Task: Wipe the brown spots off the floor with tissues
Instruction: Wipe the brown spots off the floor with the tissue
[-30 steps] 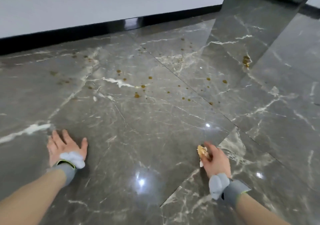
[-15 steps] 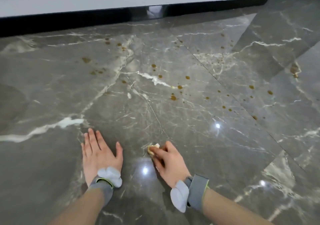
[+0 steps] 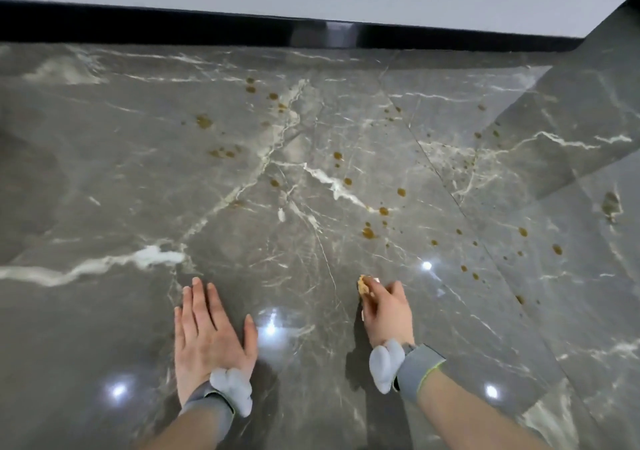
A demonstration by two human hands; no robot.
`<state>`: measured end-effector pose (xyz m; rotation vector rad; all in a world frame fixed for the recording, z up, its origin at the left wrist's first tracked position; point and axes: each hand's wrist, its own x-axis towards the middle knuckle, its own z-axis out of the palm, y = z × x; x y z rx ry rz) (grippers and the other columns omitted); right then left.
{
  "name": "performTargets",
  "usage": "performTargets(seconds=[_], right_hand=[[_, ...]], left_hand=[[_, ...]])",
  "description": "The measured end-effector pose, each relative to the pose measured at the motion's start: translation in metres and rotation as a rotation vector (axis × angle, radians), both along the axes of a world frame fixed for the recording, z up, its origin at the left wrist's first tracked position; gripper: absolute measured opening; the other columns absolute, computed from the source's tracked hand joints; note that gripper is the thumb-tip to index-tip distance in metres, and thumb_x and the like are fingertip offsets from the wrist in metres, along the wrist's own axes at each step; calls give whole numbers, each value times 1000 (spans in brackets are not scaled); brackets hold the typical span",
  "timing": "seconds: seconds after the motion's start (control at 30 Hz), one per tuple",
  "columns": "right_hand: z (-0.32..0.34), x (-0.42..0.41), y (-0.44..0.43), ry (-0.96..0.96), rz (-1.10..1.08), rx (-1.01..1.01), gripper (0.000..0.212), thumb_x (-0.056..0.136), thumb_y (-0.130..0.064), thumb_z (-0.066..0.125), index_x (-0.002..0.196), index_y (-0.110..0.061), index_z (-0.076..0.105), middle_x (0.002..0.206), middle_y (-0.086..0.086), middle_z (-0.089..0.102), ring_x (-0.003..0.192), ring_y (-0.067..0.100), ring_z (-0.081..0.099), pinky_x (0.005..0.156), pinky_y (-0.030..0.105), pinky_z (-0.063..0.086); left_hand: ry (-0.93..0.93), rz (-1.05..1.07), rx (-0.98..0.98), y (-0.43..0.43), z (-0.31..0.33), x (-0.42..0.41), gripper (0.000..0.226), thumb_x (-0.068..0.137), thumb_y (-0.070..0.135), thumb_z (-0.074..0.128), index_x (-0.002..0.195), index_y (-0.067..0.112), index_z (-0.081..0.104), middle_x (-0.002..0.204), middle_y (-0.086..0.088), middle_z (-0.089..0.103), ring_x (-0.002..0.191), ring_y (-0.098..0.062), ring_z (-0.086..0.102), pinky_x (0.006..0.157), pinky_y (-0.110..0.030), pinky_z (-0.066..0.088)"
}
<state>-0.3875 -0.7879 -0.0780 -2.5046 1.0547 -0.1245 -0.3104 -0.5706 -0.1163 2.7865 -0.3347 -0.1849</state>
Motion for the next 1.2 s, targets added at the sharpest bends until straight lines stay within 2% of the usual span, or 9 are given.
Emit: performTargets(seconds=[0.17,0.33,0.4,0.53,0.77,0.83,0.97,1.07,1.2], right_hand=[[-14,83,42,-90,696,41,39,95,-37,30,101,-15,62,78,12,49,65,28,52,58,29,47],[-13,137,69,-150,1312,65,28,85,-18,43,102,-14,64,75,12,49,68,22,46,57,26,41],[-19,173,42,-186,1222,55,31,85,-21,43,104,-15,67,76,15,51,64,29,52,60,26,41],[-15,238,-6,-100,664,-2,28,88,-10,52,113,-11,64,89,19,45,82,40,55,77,37,47],[-8,181,68,-33,1303,162,32,88,-16,47,115,-11,63,91,18,50,80,29,49,74,31,41],[-3,194,54,-3,1306,114,32,89,-10,51,119,-14,61,96,18,50,85,29,50,75,29,37],[-3,242,-24,-12,607,-106,33,88,-8,51,119,-13,60,115,21,52,102,37,54,87,35,41],[-4,256,-45,28,140,-67,33,87,-6,46,117,-7,60,123,25,46,106,40,51,93,38,39],[-20,234,48,-161,639,7,28,87,-8,50,112,-8,63,103,21,52,93,39,54,83,38,44]], left_hand=[[53,17,7,2,0,4,81,92,55,5,136,-7,35,145,-22,34,134,-33,28,114,-36,9],[30,14,-8,7,-4,8,72,89,51,24,135,-3,36,143,-19,40,132,-30,32,113,-35,14],[-5,25,-6,6,-6,6,75,79,49,40,134,-2,38,142,-18,41,132,-28,32,112,-36,16],[-42,18,10,5,-7,6,77,75,49,44,134,0,39,144,-16,40,133,-26,31,110,-36,17],[-55,16,22,6,-7,5,75,78,51,43,134,0,42,145,-15,38,136,-23,28,110,-34,16],[-54,13,20,6,-6,6,75,79,51,43,134,1,42,145,-14,38,136,-23,28,110,-34,15],[-50,27,17,6,-7,5,76,79,52,41,136,2,39,147,-12,36,138,-22,25,110,-34,16],[-58,20,23,8,-11,5,76,79,52,42,136,2,37,147,-13,35,138,-22,24,111,-34,15],[-77,11,28,6,-12,5,77,77,52,44,135,2,39,146,-14,37,137,-23,28,109,-36,19]])
